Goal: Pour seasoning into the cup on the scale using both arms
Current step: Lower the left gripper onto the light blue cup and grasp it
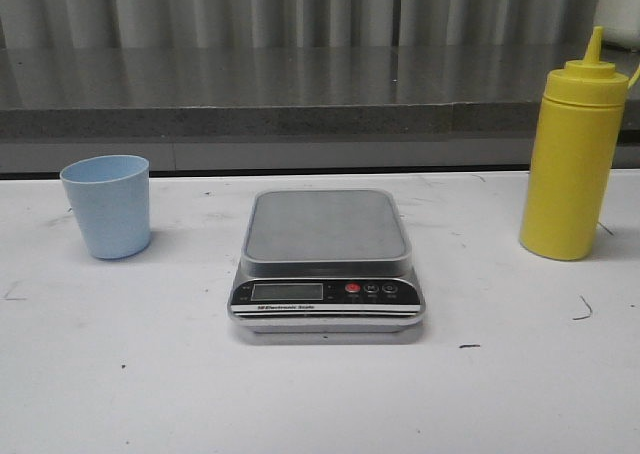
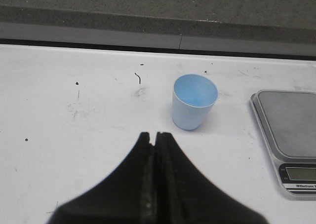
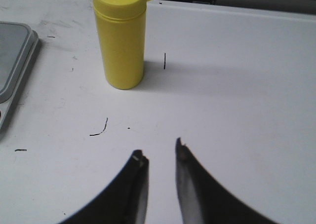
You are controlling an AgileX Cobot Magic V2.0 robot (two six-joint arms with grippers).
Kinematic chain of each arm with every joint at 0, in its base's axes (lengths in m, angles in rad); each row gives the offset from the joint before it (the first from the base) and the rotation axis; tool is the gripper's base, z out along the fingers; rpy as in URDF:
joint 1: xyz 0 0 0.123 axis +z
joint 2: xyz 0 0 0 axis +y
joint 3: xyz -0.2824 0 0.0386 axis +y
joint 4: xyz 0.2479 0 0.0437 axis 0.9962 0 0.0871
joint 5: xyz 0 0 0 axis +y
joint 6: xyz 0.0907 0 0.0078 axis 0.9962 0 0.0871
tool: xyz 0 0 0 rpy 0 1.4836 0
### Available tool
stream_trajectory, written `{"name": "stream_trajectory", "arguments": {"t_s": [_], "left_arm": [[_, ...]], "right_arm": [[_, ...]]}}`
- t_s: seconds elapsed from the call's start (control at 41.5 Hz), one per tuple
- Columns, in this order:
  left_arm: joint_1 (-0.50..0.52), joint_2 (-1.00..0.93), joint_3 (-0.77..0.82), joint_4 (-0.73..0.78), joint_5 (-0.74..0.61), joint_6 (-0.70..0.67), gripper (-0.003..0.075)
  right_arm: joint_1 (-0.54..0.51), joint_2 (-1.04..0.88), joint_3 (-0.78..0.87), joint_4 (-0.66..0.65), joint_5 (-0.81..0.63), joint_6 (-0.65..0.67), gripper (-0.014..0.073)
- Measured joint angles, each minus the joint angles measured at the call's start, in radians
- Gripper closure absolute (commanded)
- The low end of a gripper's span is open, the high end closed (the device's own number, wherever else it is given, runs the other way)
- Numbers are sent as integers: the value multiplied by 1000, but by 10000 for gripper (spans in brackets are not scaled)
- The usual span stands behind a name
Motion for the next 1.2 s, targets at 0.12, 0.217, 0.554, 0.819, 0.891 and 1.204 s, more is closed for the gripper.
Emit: {"name": "stream_trajectory", "arguments": {"t_s": [0.12,0.217,0.554,0.819,0.891,1.204], "left_arm": [[0,16,0,3,-6,0,618],[0,35,0,3,-14,0,433],[0,194,-93,3,-6,26,206],[0,484,-290,-11,131,46,206],[0,557,-336,-13,144,46,206],[-36,825,-490,-18,161,46,206]], "right_arm": [[0,4,0,0,0,0,118],[0,4,0,0,0,0,117],[0,4,0,0,0,0,117],[0,4,0,0,0,-2,117],[0,4,0,0,0,-2,117],[0,4,0,0,0,-2,117]]}}
